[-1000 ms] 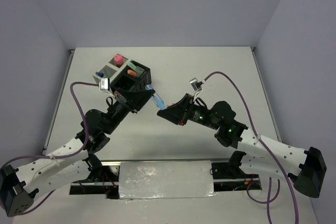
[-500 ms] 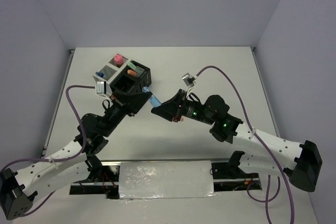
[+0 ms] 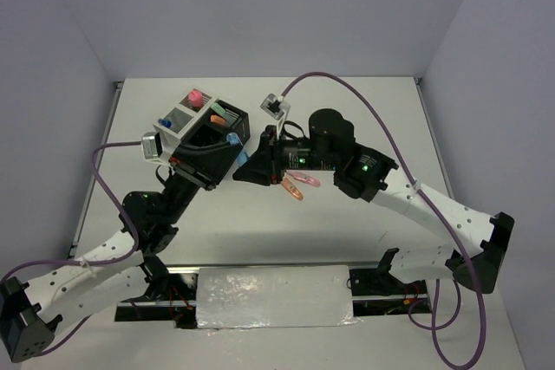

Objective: Sort the stationery into containers
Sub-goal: Close the pen cap on the pen, then place the pen in the storage box.

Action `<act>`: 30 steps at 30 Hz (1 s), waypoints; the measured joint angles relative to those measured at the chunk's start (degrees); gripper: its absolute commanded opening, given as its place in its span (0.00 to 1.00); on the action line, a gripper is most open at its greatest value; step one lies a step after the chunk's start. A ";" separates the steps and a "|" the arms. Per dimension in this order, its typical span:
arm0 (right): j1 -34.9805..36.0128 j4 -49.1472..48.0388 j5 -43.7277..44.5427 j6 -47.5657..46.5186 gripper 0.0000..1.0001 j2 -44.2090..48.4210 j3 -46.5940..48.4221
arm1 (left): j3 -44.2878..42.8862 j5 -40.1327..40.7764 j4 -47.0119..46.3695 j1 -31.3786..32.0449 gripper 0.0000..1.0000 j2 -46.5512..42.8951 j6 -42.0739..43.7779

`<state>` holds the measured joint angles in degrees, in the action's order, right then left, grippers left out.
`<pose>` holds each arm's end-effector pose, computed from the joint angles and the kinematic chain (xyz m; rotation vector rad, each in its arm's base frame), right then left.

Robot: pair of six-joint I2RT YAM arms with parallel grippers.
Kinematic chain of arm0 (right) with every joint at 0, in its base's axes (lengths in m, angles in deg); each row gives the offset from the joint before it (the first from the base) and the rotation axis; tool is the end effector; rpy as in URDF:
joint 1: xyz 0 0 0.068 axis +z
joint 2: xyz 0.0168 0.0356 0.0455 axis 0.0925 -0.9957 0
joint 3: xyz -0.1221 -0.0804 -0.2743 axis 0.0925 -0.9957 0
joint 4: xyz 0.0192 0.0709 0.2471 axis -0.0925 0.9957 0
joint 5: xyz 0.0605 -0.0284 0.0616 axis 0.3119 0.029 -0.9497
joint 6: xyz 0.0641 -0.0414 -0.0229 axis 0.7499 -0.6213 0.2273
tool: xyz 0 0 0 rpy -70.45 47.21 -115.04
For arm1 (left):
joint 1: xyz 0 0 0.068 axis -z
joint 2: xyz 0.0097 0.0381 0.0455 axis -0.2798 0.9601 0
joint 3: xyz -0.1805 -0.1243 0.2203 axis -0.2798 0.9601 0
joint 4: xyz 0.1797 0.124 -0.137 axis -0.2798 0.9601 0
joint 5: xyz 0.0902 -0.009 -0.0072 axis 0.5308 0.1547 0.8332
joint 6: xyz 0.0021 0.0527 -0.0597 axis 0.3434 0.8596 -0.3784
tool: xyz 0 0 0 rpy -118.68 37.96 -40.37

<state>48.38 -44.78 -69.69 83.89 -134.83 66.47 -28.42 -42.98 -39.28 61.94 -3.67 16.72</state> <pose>0.1475 0.2521 0.4530 -0.7601 1.7219 1.4385 0.1144 -0.1108 0.4014 -0.1761 1.0196 -1.6294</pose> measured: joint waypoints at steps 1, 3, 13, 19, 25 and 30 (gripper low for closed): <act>-0.04 2.10 -0.72 -0.70 0.01 -0.74 1.51 | 0.00 0.02 0.07 0.20 0.00 -0.17 0.55; -0.04 4.13 -1.62 -1.62 0.02 -1.64 2.71 | 0.00 0.17 1.38 0.55 0.00 -0.96 1.77; -2.03 -5.42 -1.05 -0.42 0.83 -0.61 -7.89 | -6.71 6.69 31.56 3.39 0.00 -4.70 8.09; -6.67 -10.60 0.28 0.22 0.92 1.90 -13.18 | -15.85 12.96 47.43 3.08 0.00 -1.51 10.73; -13.68 -7.10 6.69 -0.70 0.93 10.93 -20.46 | -23.50 21.86 56.24 -1.18 0.00 4.66 14.32; -13.97 -2.21 12.31 -3.43 0.94 16.72 -22.82 | -27.61 27.82 59.12 -12.90 0.00 13.51 15.50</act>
<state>34.42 -46.99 -57.39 80.46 -118.11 43.65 -56.02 -15.16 19.85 49.05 9.84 32.22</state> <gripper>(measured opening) 0.932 0.269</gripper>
